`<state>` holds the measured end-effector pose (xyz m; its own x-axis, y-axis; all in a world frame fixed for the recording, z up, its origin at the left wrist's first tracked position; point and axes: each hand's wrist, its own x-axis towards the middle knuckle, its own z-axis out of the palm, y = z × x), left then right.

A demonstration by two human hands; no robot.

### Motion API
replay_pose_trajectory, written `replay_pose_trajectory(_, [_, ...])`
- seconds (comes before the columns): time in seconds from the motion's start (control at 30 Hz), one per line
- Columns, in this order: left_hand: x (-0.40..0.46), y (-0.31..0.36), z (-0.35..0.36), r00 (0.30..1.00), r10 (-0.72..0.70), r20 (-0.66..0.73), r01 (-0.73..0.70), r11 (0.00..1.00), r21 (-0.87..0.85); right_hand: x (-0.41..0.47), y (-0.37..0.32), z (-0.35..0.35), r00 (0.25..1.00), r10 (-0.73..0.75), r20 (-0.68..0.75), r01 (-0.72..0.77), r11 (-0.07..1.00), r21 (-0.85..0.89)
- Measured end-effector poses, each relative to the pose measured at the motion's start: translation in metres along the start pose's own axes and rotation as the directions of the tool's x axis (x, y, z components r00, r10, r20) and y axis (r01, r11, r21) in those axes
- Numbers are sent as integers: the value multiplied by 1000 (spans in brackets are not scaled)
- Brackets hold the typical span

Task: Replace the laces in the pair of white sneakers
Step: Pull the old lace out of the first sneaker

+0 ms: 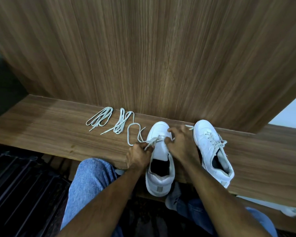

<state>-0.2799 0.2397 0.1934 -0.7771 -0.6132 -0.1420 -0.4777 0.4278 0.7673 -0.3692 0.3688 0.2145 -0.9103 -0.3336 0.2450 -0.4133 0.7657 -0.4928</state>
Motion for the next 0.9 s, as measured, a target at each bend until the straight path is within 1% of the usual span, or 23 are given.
replay_pose_trajectory(0.03, [0,0,0,1000,-5,3,5,1000,2,0,-5,7,991,-47,124,60,992,-108])
replay_pose_trajectory(0.07, [0,0,0,1000,-10,6,10,1000,3,-1,-9,13,976,-54,209,94,977,-189])
replay_pose_trajectory(0.1, [0,0,-1,1000,-12,7,12,1000,7,0,-12,20,965,-38,259,104,964,-245])
replay_pose_trajectory(0.17, [0,0,-1,1000,-19,5,19,1000,14,4,-14,30,961,-32,275,110,955,-276])
replay_pose_trajectory(0.2, [0,0,-1,1000,-23,4,23,1000,12,5,-13,32,966,-35,256,97,968,-232])
replay_pose_trajectory(0.23, [1,0,0,1000,-26,4,25,1000,7,7,-12,34,974,-35,222,66,989,-135])
replay_pose_trajectory(0.27, [1,-1,0,1000,-29,5,29,1000,3,8,-11,32,985,-10,170,7,1000,18])
replay_pose_trajectory(0.3, [2,-1,1,1000,-29,7,29,1000,3,9,-11,28,994,39,103,-59,977,207])
replay_pose_trajectory(0.37, [4,-4,2,1000,-24,8,24,1000,5,10,-13,7,976,215,-22,-169,821,545])
replay_pose_trajectory(0.43, [5,-5,4,1000,-16,7,16,1000,16,13,-13,-19,912,375,-164,-150,679,719])
replay_pose_trajectory(0.47, [5,-5,4,1000,-11,3,11,1000,25,15,-12,-30,864,438,-248,-108,642,759])
replay_pose_trajectory(0.5, [5,-5,4,1000,-10,0,10,999,32,17,-10,-37,818,481,-315,-79,636,768])
replay_pose_trajectory(0.53, [5,-4,4,1000,-12,-1,12,999,33,19,-8,-40,788,502,-357,-79,657,749])
replay_pose_trajectory(0.57, [6,-4,4,1000,-15,-2,15,999,34,19,-7,-41,786,496,-369,-124,711,692])
replay_pose_trajectory(0.6, [5,-4,4,1000,-18,0,18,999,38,19,-6,-37,813,454,-365,-192,800,568])
replay_pose_trajectory(0.63, [5,-4,4,1000,-16,4,16,999,45,18,-4,-31,867,364,-341,-218,892,397])
replay_pose_trajectory(0.67, [5,-4,5,1000,-14,7,13,999,52,16,-2,-23,930,241,-279,-185,959,214])
replay_pose_trajectory(0.7, [5,-5,5,1000,-11,8,11,998,57,14,-2,-17,977,124,-172,-117,992,50])
replay_pose_trajectory(0.73, [6,-5,5,1000,-13,8,12,998,60,11,-5,-10,999,46,-26,-48,995,-82])
replay_pose_trajectory(0.77, [5,-5,5,1000,-18,7,17,998,62,8,-8,-3,993,17,121,6,982,-187])
replay_pose_trajectory(0.8, [5,-5,5,1000,-21,8,20,998,65,5,-12,5,975,6,224,53,965,-257])
replay_pose_trajectory(0.83, [5,-5,5,1000,-18,10,18,998,67,3,-15,11,960,6,280,80,951,-297])
replay_pose_trajectory(0.9, [5,-5,4,1000,-9,15,8,998,65,1,-21,20,951,13,308,90,944,-317])
